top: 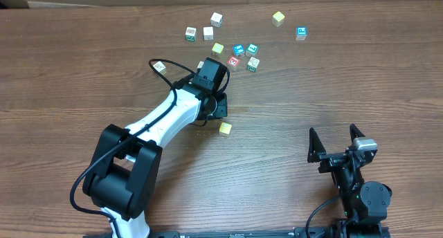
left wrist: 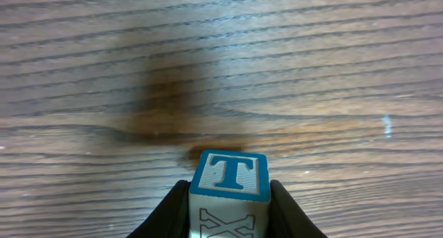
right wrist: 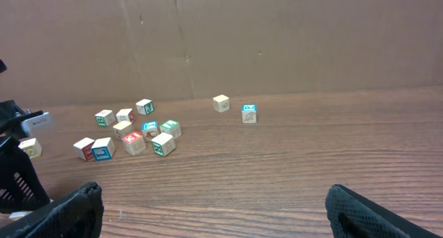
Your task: Form a circle
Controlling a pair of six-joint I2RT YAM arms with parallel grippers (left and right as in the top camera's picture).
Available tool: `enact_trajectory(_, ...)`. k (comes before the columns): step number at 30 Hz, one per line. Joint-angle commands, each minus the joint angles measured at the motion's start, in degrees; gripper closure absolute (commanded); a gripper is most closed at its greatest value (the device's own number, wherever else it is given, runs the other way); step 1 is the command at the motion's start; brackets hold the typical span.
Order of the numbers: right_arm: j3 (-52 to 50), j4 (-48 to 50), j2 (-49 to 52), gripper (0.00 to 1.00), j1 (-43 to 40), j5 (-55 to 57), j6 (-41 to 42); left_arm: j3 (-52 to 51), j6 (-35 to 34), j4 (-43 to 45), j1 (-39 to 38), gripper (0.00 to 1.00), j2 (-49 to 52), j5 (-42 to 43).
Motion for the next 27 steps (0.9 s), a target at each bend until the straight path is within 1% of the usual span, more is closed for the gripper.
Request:
enact_trajectory(1, -0.5, 0.2, 0.0, 0.0, 0.3, -0.1, 0.3, 1.1, 2.1, -0.6, -0.2, 0.76, -0.6, -2.6)
enact_trajectory(4, -0.5, 0.2, 0.0, 0.0, 0.3, -0.1, 0.3, 1.1, 3.4, -1.3, -0.5, 0.76, -0.6, -2.7)
enact_trajectory(8, -0.5, 0.2, 0.0, 0.0, 0.3, -0.1, 0.3, 1.2, 3.8, -1.4, -1.8, 0.72, -0.6, -6.7)
enact_trajectory(11, -0.5, 0.2, 0.0, 0.0, 0.3, -0.1, 0.3, 1.2, 4.2, -1.5, -2.4, 0.71, -0.6, -7.2)
enact_trajectory(13, -0.5, 0.2, 0.0, 0.0, 0.3, -0.1, 0.3, 1.2, 4.2, -1.6, -2.8, 0.71, -0.6, -7.2)
enact_trajectory(16, -0.5, 0.2, 0.0, 0.0, 0.3, -0.1, 0.3, 1.2, 4.1, -2.1, -3.2, 0.74, -0.6, -8.2)
enact_trajectory(22, -0.5, 0.2, 0.0, 0.0, 0.3, -0.1, 0.3, 1.2, -0.2, -2.3, -3.2, 0.76, -0.6, -8.1)
enact_trajectory(27, -0.5, 0.2, 0.0, 0.0, 0.3, -0.1, 0.3, 1.2, -0.2, -2.3, -3.2, 0.71, -0.6, -7.6)
